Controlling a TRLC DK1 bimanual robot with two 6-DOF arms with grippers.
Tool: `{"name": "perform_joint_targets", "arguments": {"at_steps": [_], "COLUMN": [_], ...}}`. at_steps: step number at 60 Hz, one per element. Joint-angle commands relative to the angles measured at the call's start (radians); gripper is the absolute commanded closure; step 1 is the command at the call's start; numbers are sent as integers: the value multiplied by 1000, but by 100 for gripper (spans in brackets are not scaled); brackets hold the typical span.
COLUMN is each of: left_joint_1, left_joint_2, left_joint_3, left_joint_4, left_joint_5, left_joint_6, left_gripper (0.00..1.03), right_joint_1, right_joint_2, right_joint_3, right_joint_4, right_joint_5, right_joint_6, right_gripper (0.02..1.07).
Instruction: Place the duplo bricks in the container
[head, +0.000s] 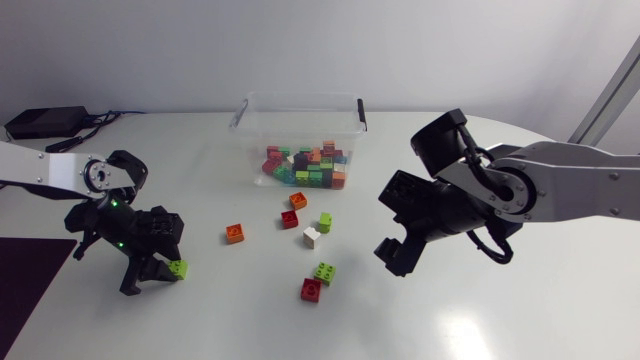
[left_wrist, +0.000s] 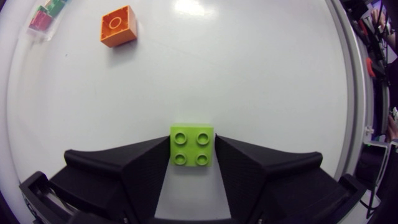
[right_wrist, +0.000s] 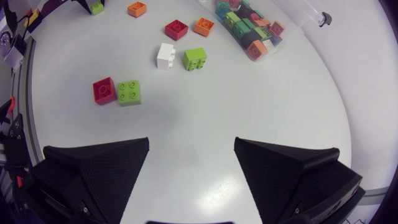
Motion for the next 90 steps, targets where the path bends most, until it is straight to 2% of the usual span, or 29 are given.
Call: {"name": "perform_joint_targets", "arguments": {"at_steps": [1, 2, 12, 21, 37, 55, 66, 79, 87, 90], "left_joint_1": [-4, -4, 10, 32, 36, 27, 21, 19, 24, 24], "left_joint_2": [37, 39, 16, -32, -96, -142, -150, -151, -151, -154], "left_joint_3": [68, 79, 124, 153, 214, 245, 280, 308, 321, 324], "left_joint_4": [-66, -69, -135, -201, -292, -318, -331, -338, -338, -338], "left_joint_5": [11, 11, 14, 54, 97, 115, 135, 149, 160, 160], "left_joint_6": [43, 38, 34, 38, 35, 32, 25, 17, 17, 17], "left_gripper": [66, 70, 70, 70, 70, 70, 70, 70, 70, 70], "right_joint_1": [22, 27, 82, 140, 251, 247, 249, 257, 260, 260], "right_joint_2": [22, 25, 106, 181, 351, 462, 500, 539, 574, 586], "right_joint_3": [0, 0, 24, 86, 234, 268, 319, 386, 417, 428], "right_joint_4": [11, 12, 7, -8, -100, -129, -151, -198, -226, -235], "right_joint_5": [-9, -11, -18, -18, 9, 32, 32, 31, 31, 28], "right_joint_6": [-29, -30, -27, 16, 79, 68, 52, 39, 17, 11], "right_gripper": [10, 10, 10, 10, 10, 11, 17, 18, 35, 46]}}
